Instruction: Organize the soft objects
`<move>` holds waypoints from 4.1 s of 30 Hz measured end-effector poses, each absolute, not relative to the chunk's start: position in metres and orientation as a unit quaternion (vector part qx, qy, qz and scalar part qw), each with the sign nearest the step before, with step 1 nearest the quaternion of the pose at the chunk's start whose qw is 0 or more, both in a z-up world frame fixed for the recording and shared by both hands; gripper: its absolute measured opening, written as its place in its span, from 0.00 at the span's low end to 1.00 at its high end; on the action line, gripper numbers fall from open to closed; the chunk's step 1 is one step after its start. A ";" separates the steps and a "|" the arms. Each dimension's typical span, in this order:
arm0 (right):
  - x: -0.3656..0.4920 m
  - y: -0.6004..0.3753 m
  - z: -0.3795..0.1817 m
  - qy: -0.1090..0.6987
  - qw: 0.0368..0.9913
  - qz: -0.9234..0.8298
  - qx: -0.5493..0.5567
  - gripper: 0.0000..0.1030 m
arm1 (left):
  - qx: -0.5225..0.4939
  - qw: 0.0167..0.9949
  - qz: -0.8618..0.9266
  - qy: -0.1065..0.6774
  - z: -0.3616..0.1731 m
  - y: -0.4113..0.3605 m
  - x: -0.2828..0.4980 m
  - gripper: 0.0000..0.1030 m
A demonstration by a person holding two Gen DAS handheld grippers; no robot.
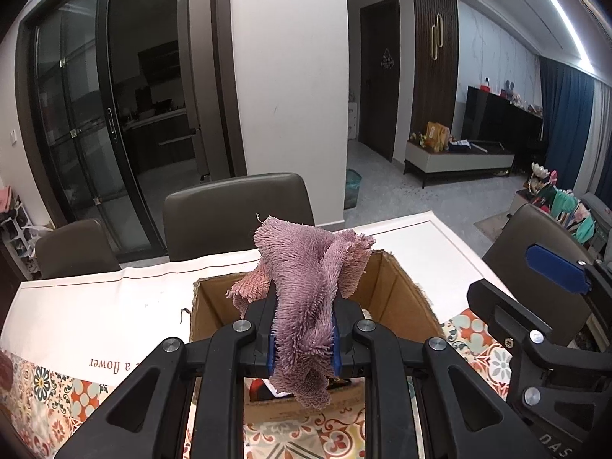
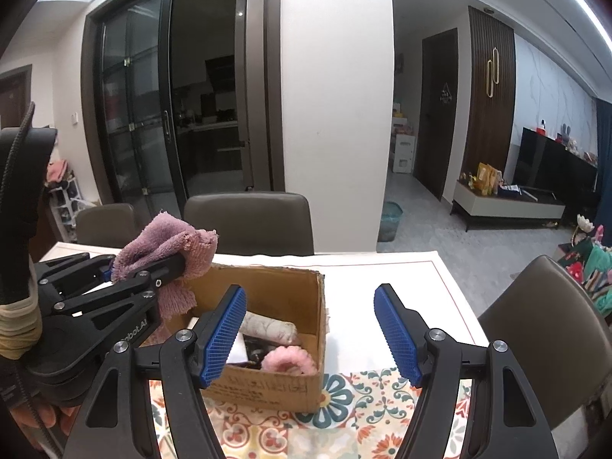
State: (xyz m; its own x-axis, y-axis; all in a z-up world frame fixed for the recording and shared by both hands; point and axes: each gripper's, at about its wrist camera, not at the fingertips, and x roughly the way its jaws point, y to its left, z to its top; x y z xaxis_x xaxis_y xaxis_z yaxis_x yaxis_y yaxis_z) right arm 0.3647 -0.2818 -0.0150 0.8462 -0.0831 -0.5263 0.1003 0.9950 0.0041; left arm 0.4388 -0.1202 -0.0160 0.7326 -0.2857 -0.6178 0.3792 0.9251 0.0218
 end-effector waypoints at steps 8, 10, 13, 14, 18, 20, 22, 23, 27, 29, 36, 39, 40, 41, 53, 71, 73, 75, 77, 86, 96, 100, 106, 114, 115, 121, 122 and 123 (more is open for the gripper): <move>0.384 -0.282 -0.032 0.306 0.951 -0.052 0.011 0.68 | 0.073 0.915 -0.174 0.357 -0.041 -0.127 0.461 0.23; 0.387 -0.282 -0.037 0.313 0.948 -0.051 0.012 0.68 | 0.070 0.912 -0.172 0.367 -0.049 -0.127 0.463 0.25; 0.391 -0.283 -0.044 0.323 0.945 -0.054 0.013 0.68 | 0.071 0.908 -0.169 0.376 -0.056 -0.127 0.466 0.31; 0.392 -0.284 -0.045 0.325 0.944 -0.055 0.014 0.68 | 0.072 0.908 -0.169 0.378 -0.059 -0.127 0.467 0.32; 0.395 -0.285 -0.050 0.335 0.940 -0.055 0.016 0.68 | 0.074 0.904 -0.169 0.386 -0.065 -0.126 0.469 0.45; 0.395 -0.286 -0.052 0.338 0.939 -0.055 0.017 0.68 | 0.073 0.903 -0.169 0.388 -0.066 -0.125 0.470 0.46; 0.395 -0.286 -0.052 0.340 0.939 -0.056 0.016 0.68 | 0.074 0.904 -0.164 0.388 -0.067 -0.124 0.469 0.54; 0.395 -0.286 -0.053 0.341 0.938 -0.057 0.016 0.68 | 0.073 0.904 -0.162 0.389 -0.066 -0.122 0.469 0.57; 0.391 -0.286 -0.051 0.342 0.938 -0.056 0.017 0.68 | 0.065 0.907 -0.157 0.386 -0.063 -0.115 0.462 0.58; 0.387 -0.286 -0.049 0.340 0.939 -0.057 0.016 0.68 | 0.065 0.910 -0.149 0.381 -0.060 -0.110 0.455 0.59; 0.367 -0.281 -0.041 0.329 0.943 -0.051 0.019 0.68 | 0.054 0.926 -0.119 0.355 -0.041 -0.086 0.420 0.64; 0.354 -0.276 -0.032 0.319 0.946 -0.048 0.022 0.68 | 0.053 0.930 -0.109 0.346 -0.033 -0.077 0.407 0.65; 0.350 -0.274 -0.030 0.315 0.948 -0.047 0.023 0.68 | 0.053 0.932 -0.104 0.343 -0.029 -0.073 0.401 0.65; 0.345 -0.272 -0.027 0.311 0.949 -0.046 0.023 0.68 | 0.054 0.933 -0.100 0.341 -0.027 -0.069 0.395 0.65; 0.289 -0.246 0.008 0.275 0.960 -0.044 0.029 0.68 | 0.043 0.950 -0.063 0.302 0.010 -0.026 0.330 0.78; 0.200 -0.235 0.024 0.247 0.968 -0.039 0.028 0.77 | 0.057 0.969 -0.030 0.237 0.046 -0.009 0.227 1.00; 0.188 -0.236 0.026 0.245 0.968 -0.038 0.023 0.77 | 0.055 0.969 -0.025 0.239 0.048 -0.011 0.216 1.00; 0.178 -0.238 0.027 0.245 0.969 -0.034 0.021 0.77 | 0.053 0.969 -0.022 0.241 0.049 -0.013 0.203 1.00; 0.168 -0.241 0.028 0.246 0.969 -0.027 0.021 0.77 | 0.050 0.969 -0.018 0.242 0.048 -0.015 0.190 1.00; 0.116 -0.255 0.026 0.250 0.968 -0.012 0.024 0.77 | 0.032 0.967 -0.007 0.254 0.047 -0.023 0.133 1.00; 0.065 -0.260 0.025 0.246 0.969 0.003 0.027 0.77 | 0.026 0.966 -0.008 0.256 0.051 -0.024 0.071 1.00; 0.053 -0.259 0.028 0.242 0.970 0.006 0.024 0.77 | 0.028 0.969 -0.002 0.246 0.056 -0.023 0.051 1.00; 0.033 -0.262 0.034 0.233 0.972 0.005 0.022 0.77 | 0.029 0.970 -0.001 0.240 0.059 -0.025 0.031 1.00; 0.018 -0.265 0.038 0.225 0.974 0.006 0.023 0.77 | 0.029 0.972 -0.003 0.234 0.063 -0.027 0.015 1.00; 0.016 -0.265 0.038 0.224 0.974 0.007 0.023 0.77 | 0.029 0.972 -0.004 0.233 0.063 -0.027 0.013 1.00; 0.010 -0.269 0.039 0.220 0.975 0.007 0.026 0.77 | 0.030 0.973 -0.004 0.230 0.064 -0.028 0.006 1.00; 0.008 -0.270 0.039 0.219 0.975 0.006 0.025 0.77 | 0.030 0.973 -0.003 0.229 0.064 -0.028 0.005 1.00; 0.006 -0.270 0.039 0.219 0.975 0.006 0.025 0.77 | 0.030 0.973 -0.004 0.228 0.065 -0.028 0.004 1.00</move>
